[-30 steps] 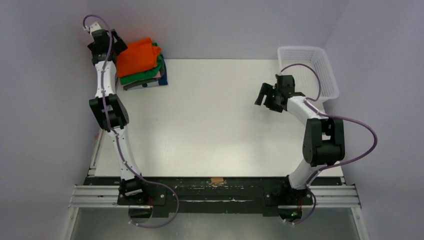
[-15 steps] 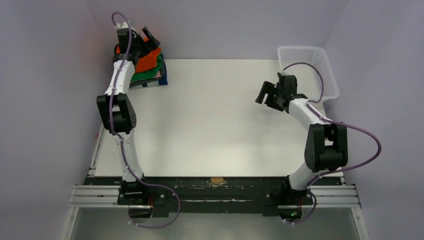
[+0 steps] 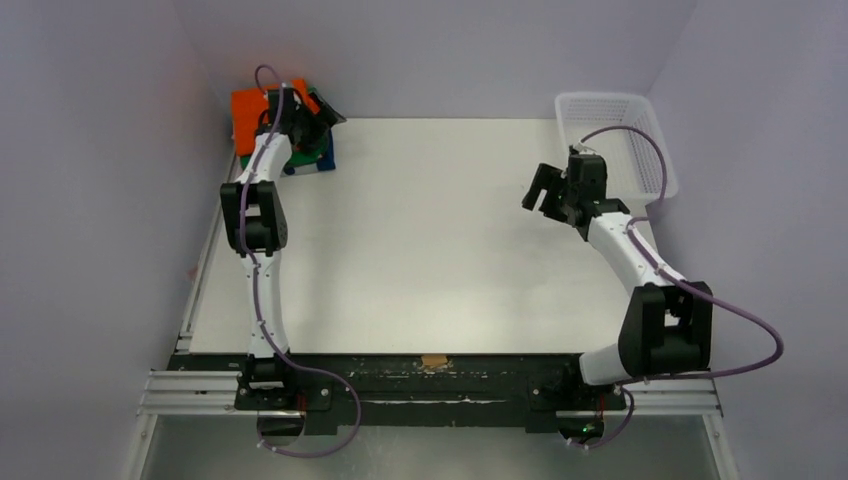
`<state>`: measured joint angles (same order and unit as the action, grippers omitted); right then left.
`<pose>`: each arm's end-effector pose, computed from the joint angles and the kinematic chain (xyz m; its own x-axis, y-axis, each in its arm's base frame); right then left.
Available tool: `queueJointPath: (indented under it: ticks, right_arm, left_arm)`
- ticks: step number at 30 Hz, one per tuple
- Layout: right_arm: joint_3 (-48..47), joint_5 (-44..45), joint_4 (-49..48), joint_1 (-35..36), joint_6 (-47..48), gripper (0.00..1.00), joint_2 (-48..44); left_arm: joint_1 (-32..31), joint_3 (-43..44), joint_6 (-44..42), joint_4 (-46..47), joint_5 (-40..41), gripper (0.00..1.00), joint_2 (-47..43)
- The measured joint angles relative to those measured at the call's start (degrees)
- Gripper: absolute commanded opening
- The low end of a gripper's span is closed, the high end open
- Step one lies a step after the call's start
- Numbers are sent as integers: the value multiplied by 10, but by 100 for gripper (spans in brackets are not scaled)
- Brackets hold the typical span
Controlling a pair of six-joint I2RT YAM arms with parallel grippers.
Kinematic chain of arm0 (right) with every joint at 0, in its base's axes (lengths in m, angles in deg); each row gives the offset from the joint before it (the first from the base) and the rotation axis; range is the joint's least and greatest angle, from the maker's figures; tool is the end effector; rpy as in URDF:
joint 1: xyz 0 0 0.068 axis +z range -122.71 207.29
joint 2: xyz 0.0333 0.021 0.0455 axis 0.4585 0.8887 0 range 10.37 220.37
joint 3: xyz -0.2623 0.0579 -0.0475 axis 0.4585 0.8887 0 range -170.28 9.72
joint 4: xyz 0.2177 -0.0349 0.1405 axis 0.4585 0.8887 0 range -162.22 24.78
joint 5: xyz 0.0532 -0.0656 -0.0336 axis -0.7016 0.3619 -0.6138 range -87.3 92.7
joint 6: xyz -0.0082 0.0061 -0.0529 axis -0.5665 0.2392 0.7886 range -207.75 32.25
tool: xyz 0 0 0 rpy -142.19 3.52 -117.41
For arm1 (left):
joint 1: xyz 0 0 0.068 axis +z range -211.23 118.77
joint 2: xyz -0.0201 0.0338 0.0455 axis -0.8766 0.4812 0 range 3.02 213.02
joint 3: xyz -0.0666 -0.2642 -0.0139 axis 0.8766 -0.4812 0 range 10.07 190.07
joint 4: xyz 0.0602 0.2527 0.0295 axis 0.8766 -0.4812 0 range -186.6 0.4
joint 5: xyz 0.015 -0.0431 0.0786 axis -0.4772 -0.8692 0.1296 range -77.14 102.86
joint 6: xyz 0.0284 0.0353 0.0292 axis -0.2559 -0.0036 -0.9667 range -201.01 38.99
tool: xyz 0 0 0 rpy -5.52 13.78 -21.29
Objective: Fold and stack the t-shirts
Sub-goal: Put the neatly folded tshirt into the corner of the board with the left arm, then reset both arms
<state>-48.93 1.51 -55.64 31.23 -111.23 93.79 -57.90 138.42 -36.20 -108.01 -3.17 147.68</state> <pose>0.3188 0.0227 0.2551 -0.6381 0.3554 -0.6830 0.1854 0.9319 0.3117 0.5759 0.0238 0.1934 -0.5236 -0.7091 -0.4723 -0.2796 0.6666 -0.6910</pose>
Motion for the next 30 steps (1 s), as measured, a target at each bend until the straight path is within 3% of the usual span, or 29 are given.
queueJointPath:
  ticks: [6, 9, 14, 18, 21, 25, 30]
  right_arm:
    - [2, 25, 2, 0, 0, 89, -57]
    - [8, 42, 2, 0, -4, 90, -84]
    - [29, 83, 6, 0, -10, 90, -140]
    - [61, 128, 5, 0, -10, 91, -184]
    - [104, 153, -22, 0, -2, 90, -204]
    - [172, 164, -73, 0, 24, 90, -207]
    - [221, 168, -144, 0, 53, 91, -202]
  left_arm:
    - [-10, 12, 6, -6, -32, 100, -15]
    - [-24, -35, -12, -26, -36, 100, -72]
    - [-65, -282, -66, -56, 11, 100, -355]
    - [-110, -538, -103, -35, 103, 100, -707]
    - [-111, -693, -115, 7, 179, 100, -903]
    - [-106, -878, -134, 64, 269, 100, -1001]
    - [-106, -1025, -177, 100, 284, 100, -1022]
